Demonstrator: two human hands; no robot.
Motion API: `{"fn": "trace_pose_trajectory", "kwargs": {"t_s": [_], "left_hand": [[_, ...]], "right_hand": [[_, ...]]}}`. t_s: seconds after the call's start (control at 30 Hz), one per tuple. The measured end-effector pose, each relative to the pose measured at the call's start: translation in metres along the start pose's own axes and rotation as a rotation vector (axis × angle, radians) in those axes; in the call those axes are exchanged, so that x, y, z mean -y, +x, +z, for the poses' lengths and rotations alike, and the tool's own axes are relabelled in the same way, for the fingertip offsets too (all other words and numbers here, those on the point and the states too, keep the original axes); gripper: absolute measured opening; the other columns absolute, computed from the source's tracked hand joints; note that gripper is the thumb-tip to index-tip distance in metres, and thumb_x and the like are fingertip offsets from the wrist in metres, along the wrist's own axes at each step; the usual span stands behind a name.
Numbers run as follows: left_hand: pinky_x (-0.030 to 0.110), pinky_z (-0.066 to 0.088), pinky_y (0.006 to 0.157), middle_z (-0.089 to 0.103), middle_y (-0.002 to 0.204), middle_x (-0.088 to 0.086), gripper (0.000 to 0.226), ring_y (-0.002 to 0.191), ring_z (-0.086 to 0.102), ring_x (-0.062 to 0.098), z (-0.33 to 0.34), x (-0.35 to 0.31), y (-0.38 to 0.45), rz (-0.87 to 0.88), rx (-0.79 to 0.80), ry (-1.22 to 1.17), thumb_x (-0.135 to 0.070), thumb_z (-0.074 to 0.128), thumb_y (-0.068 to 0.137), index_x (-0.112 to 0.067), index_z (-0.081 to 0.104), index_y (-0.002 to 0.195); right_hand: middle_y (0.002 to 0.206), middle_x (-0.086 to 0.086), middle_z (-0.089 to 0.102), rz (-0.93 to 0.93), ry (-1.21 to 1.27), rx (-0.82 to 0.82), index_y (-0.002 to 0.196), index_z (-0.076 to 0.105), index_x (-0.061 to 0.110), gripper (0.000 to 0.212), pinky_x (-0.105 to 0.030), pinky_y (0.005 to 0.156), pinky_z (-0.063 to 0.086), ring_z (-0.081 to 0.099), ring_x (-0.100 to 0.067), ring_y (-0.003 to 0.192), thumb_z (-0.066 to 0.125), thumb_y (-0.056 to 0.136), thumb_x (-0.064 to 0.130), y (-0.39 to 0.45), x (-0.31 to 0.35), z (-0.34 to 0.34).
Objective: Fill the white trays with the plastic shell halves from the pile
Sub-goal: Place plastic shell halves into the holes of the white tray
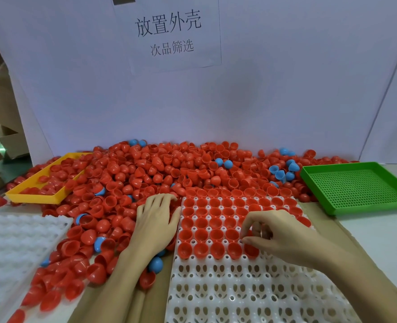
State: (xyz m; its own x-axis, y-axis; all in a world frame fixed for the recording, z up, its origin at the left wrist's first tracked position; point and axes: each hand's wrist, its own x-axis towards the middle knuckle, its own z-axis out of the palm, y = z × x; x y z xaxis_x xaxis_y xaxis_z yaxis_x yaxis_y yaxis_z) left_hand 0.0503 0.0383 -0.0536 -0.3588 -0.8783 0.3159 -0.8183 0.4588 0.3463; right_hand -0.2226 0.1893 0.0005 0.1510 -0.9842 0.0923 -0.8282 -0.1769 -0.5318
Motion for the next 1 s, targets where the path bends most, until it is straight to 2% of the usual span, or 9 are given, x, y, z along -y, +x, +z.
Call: {"fn": "trace_pose_trajectory", "kwargs": {"t_s": [0.13, 0.23, 0.33, 0.43, 0.53, 0.63, 0.77, 0.87, 1.0], "left_hand": [[0.039, 0.032, 0.107, 0.050, 0.135, -0.003, 0.041, 0.124, 0.042, 0.020, -0.001, -0.003, -0.001, -0.038, -0.054, 0.114, -0.050, 0.045, 0.106, -0.028, 0.054, 0.139], [0.039, 0.036, 0.099, 0.056, 0.116, -0.001, 0.038, 0.111, 0.047, 0.021, -0.005, -0.006, -0.001, -0.053, -0.144, 0.115, -0.048, 0.045, 0.106, -0.028, 0.056, 0.137], [0.039, 0.037, 0.102, 0.062, 0.119, 0.000, 0.037, 0.116, 0.051, 0.023, -0.010, -0.003, 0.002, -0.109, -0.156, 0.012, -0.042, 0.048, 0.107, -0.020, 0.060, 0.135], [0.036, 0.036, 0.101, 0.059, 0.116, -0.002, 0.028, 0.114, 0.050, 0.019, -0.011, 0.003, 0.003, -0.101, -0.135, -0.005, -0.034, 0.052, 0.108, -0.018, 0.070, 0.122], [0.037, 0.038, 0.102, 0.055, 0.124, 0.002, 0.028, 0.118, 0.049, 0.021, -0.012, 0.003, 0.003, -0.096, -0.161, -0.049, -0.032, 0.061, 0.104, -0.017, 0.068, 0.126], [0.042, 0.039, 0.108, 0.049, 0.141, 0.009, 0.041, 0.131, 0.046, 0.028, -0.011, 0.005, 0.006, -0.102, -0.200, -0.070, -0.036, 0.065, 0.101, -0.015, 0.062, 0.136], [0.050, 0.028, 0.121, 0.033, 0.164, 0.013, 0.051, 0.151, 0.029, 0.030, -0.004, 0.009, 0.021, -0.155, -0.156, -0.057, -0.044, 0.049, 0.107, -0.012, 0.055, 0.146], [0.051, 0.022, 0.124, 0.028, 0.169, 0.013, 0.052, 0.156, 0.024, 0.029, 0.002, 0.015, 0.042, -0.133, -0.092, -0.021, -0.049, 0.039, 0.109, -0.014, 0.056, 0.144], [0.052, 0.017, 0.125, 0.025, 0.171, 0.011, 0.052, 0.156, 0.024, 0.029, 0.004, 0.026, 0.064, -0.129, -0.012, 0.048, -0.053, 0.036, 0.108, -0.017, 0.062, 0.136]], "right_hand": [[0.082, 0.030, 0.067, -0.003, -0.023, -0.013, 0.093, 0.069, 0.039, 0.007, -0.014, 0.063, 0.045, 0.062, 0.002, 0.071, 0.072, 0.098, 0.035, 0.001, 0.000, 0.001], [0.081, 0.030, 0.067, 0.001, -0.002, -0.045, 0.096, 0.070, 0.037, 0.009, -0.015, 0.061, 0.046, 0.062, 0.001, 0.069, 0.065, 0.102, 0.032, 0.002, -0.001, 0.002], [0.083, 0.026, 0.069, -0.006, 0.012, -0.068, 0.097, 0.070, 0.037, 0.011, -0.017, 0.061, 0.048, 0.065, -0.003, 0.069, 0.063, 0.103, 0.031, 0.002, 0.000, 0.002], [0.081, 0.023, 0.069, -0.016, 0.010, -0.090, 0.098, 0.070, 0.036, 0.011, -0.017, 0.059, 0.047, 0.064, -0.005, 0.064, 0.062, 0.103, 0.032, 0.002, 0.000, 0.002], [0.077, 0.020, 0.069, -0.021, 0.016, -0.105, 0.099, 0.071, 0.036, 0.010, -0.017, 0.058, 0.047, 0.064, -0.007, 0.061, 0.061, 0.103, 0.033, 0.003, -0.001, 0.002], [0.078, 0.021, 0.069, -0.027, 0.024, -0.112, 0.099, 0.071, 0.036, 0.010, -0.017, 0.058, 0.047, 0.064, -0.006, 0.062, 0.062, 0.103, 0.033, 0.003, -0.001, 0.003], [0.079, 0.026, 0.068, -0.035, 0.024, -0.119, 0.099, 0.071, 0.035, 0.010, -0.015, 0.059, 0.046, 0.063, -0.002, 0.064, 0.063, 0.103, 0.033, 0.004, 0.000, 0.003], [0.073, 0.029, 0.066, -0.048, 0.020, -0.121, 0.095, 0.070, 0.036, 0.011, -0.015, 0.058, 0.045, 0.061, 0.000, 0.061, 0.063, 0.103, 0.031, 0.002, 0.002, 0.003], [0.070, 0.032, 0.064, -0.058, 0.032, -0.132, 0.096, 0.070, 0.033, 0.011, -0.013, 0.057, 0.045, 0.061, 0.001, 0.059, 0.064, 0.103, 0.028, 0.002, 0.003, 0.002]]}}
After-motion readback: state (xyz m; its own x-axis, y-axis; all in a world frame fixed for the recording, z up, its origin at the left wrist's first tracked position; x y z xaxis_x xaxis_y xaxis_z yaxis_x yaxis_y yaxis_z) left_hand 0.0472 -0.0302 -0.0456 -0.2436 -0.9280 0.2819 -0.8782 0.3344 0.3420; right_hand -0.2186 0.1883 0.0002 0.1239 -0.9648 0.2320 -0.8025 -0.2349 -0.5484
